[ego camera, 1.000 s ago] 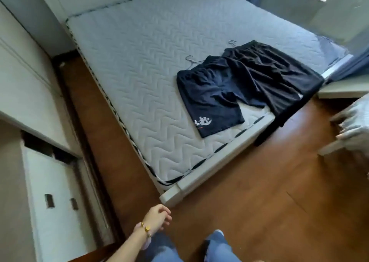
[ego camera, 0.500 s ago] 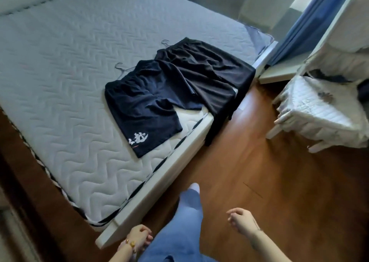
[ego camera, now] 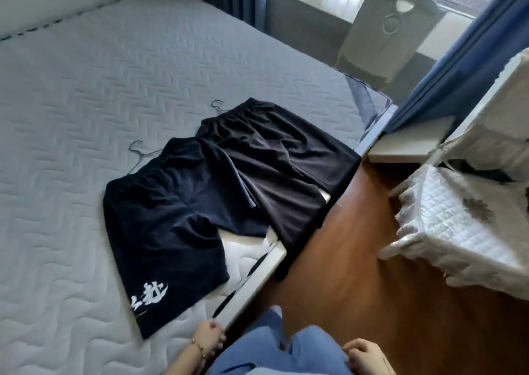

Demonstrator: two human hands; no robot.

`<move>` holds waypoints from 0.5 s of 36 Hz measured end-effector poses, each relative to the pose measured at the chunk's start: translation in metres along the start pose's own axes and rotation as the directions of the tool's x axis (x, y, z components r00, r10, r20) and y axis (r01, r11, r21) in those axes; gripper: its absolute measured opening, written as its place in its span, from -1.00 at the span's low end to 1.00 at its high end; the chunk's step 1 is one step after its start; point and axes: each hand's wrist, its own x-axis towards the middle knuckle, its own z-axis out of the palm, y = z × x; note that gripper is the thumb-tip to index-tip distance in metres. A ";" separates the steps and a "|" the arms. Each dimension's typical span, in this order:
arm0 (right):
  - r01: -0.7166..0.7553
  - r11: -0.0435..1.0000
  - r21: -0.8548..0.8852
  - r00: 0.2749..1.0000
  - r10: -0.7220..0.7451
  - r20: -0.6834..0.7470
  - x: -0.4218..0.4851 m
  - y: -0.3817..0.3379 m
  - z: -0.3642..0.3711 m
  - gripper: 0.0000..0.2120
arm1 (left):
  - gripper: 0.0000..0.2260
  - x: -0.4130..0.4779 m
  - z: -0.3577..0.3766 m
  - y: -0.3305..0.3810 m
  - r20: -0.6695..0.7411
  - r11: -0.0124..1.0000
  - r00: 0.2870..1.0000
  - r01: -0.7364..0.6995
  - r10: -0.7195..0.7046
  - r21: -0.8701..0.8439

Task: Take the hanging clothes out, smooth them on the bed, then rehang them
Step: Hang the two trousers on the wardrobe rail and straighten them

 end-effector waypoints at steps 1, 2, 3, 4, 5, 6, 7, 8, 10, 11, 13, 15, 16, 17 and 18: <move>-0.003 1.000 -0.002 1.000 0.003 -0.026 0.010 -0.005 -0.011 -0.76 | -0.82 -0.008 0.004 0.030 0.017 1.000 1.000 -0.013 0.013 0.010; -0.003 1.000 -0.012 0.999 0.003 -0.042 0.019 -0.012 -0.022 -0.75 | -0.78 -0.007 0.011 0.058 0.038 0.999 0.999 -0.038 0.039 -0.016; -0.009 1.000 -0.024 0.999 0.007 -0.052 0.030 -0.020 -0.033 -0.74 | -0.76 -0.007 0.015 0.089 0.063 0.997 0.996 -0.062 0.064 -0.042; -0.011 0.999 -0.040 0.999 0.009 -0.049 0.041 -0.029 -0.043 -0.74 | -0.74 -0.005 0.019 0.118 0.052 0.993 0.994 -0.095 0.099 -0.068; -0.010 0.999 -0.052 0.999 0.008 -0.042 0.053 -0.038 -0.052 -0.74 | -0.73 -0.004 0.022 0.141 0.056 0.990 0.992 -0.108 0.113 -0.090; 0.000 0.998 -0.071 0.999 -0.002 -0.036 0.065 -0.048 -0.060 -0.73 | -0.72 0.002 0.027 0.160 0.079 0.987 0.990 -0.109 0.119 -0.121; 0.008 0.996 -0.091 0.999 -0.011 -0.036 0.076 -0.058 -0.068 -0.72 | -0.72 0.004 0.032 0.178 0.066 0.985 0.988 -0.131 0.139 -0.115; 0.013 0.994 -0.104 0.999 -0.017 -0.038 0.087 -0.069 -0.076 -0.71 | -0.72 0.003 0.036 0.194 0.058 0.983 0.987 -0.146 0.153 -0.111; 0.034 0.987 -0.154 0.999 -0.034 0.006 0.111 -0.092 -0.091 -0.69 | -0.73 0.012 0.046 0.219 0.041 0.974 0.987 -0.149 0.158 -0.173; 0.049 0.980 -0.193 0.998 -0.042 0.043 0.124 -0.104 -0.099 -0.67 | -0.74 0.020 0.051 0.226 0.024 0.971 0.989 -0.142 0.149 -0.193; 0.082 0.960 -0.266 0.995 -0.062 0.085 0.156 -0.132 -0.115 -0.66 | -0.76 0.031 0.061 0.237 -0.026 0.963 0.993 -0.117 0.114 -0.244; 0.129 0.939 -0.318 0.988 -0.095 0.121 0.190 -0.164 -0.132 -0.68 | -0.76 0.038 0.073 0.241 -0.060 0.947 0.997 -0.066 0.049 -0.315; 0.152 0.921 -0.359 0.984 -0.108 0.140 0.205 -0.184 -0.140 -0.69 | -0.75 0.041 0.081 0.240 -0.076 0.939 0.997 -0.039 0.014 -0.340; 0.171 0.904 -0.393 0.981 -0.117 0.156 0.217 -0.206 -0.148 -0.69 | -0.75 0.040 0.088 0.238 -0.069 0.926 0.997 0.006 -0.035 -0.376; 0.195 0.884 -0.424 0.975 -0.127 0.183 0.228 -0.228 -0.155 -0.70 | -0.76 0.038 0.096 0.235 -0.075 0.916 0.993 0.054 -0.091 -0.398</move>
